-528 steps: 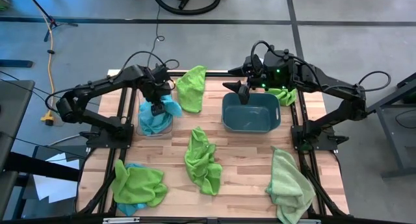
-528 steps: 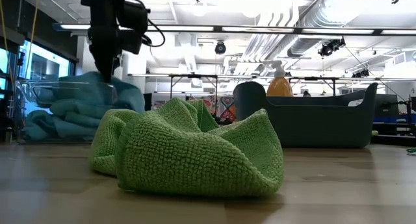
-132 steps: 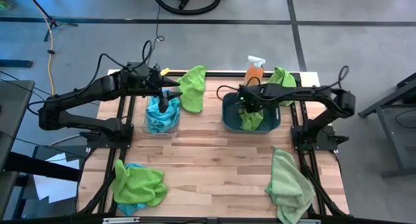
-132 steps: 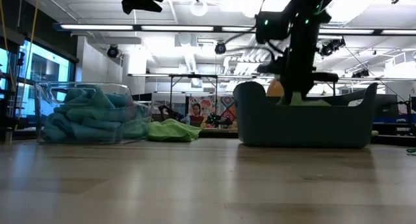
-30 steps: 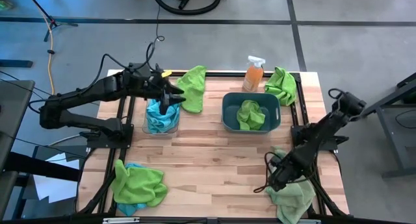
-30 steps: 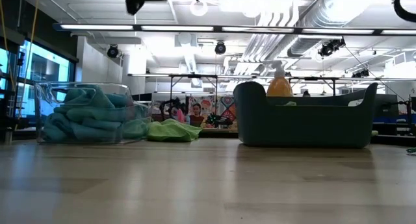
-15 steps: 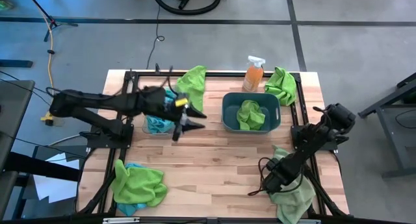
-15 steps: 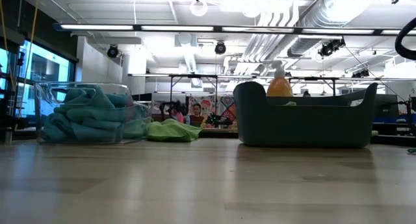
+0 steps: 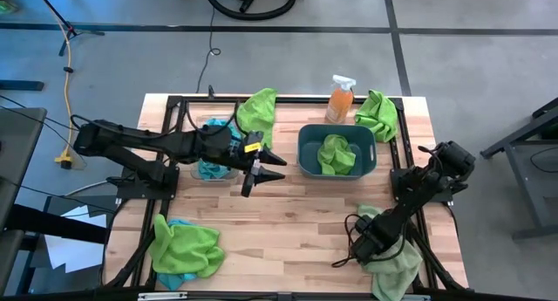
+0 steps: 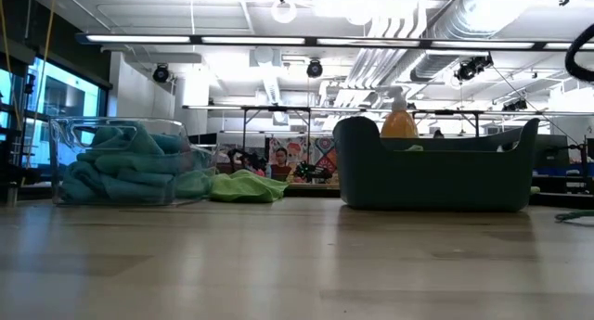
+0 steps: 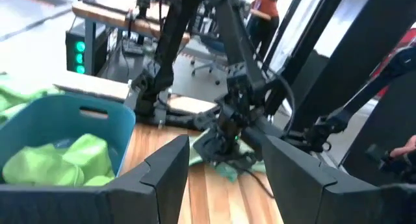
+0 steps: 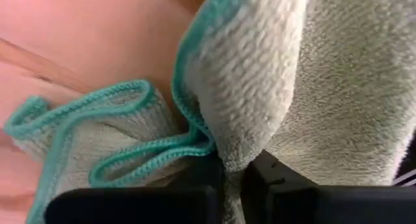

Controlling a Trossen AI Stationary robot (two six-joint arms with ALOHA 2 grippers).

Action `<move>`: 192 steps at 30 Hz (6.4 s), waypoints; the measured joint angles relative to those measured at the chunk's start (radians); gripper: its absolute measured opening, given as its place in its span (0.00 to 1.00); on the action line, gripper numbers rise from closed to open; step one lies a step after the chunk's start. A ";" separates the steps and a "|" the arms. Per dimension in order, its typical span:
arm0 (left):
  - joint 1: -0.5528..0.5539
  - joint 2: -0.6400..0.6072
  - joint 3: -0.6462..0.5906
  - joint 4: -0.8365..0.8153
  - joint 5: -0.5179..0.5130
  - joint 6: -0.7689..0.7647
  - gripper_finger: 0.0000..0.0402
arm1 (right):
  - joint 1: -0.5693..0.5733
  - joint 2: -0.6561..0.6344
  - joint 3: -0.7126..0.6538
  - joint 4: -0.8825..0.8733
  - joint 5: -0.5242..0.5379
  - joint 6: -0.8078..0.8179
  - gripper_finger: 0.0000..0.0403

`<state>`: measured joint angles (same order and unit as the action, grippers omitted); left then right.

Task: Sort microfiber towel by color & place in baskets
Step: Put the green microfiber towel into the blue bin

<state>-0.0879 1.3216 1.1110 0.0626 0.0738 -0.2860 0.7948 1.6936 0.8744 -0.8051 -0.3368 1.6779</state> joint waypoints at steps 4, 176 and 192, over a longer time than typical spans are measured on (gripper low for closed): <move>0.003 -0.027 0.000 0.010 -0.006 0.040 0.46 | 0.000 -0.070 0.077 -0.130 0.075 -0.041 0.04; 0.070 -0.354 0.001 -0.121 -0.062 0.079 0.46 | -1.160 0.018 0.608 -0.369 0.354 -1.121 0.69; 0.070 -0.333 0.000 -0.192 -0.108 0.055 0.46 | -1.081 -0.314 0.682 -0.408 0.527 -1.182 0.69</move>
<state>-0.0181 0.9890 1.1110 -0.1293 -0.0342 -0.2311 -0.2861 1.3793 1.5566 -1.2133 0.1905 0.4964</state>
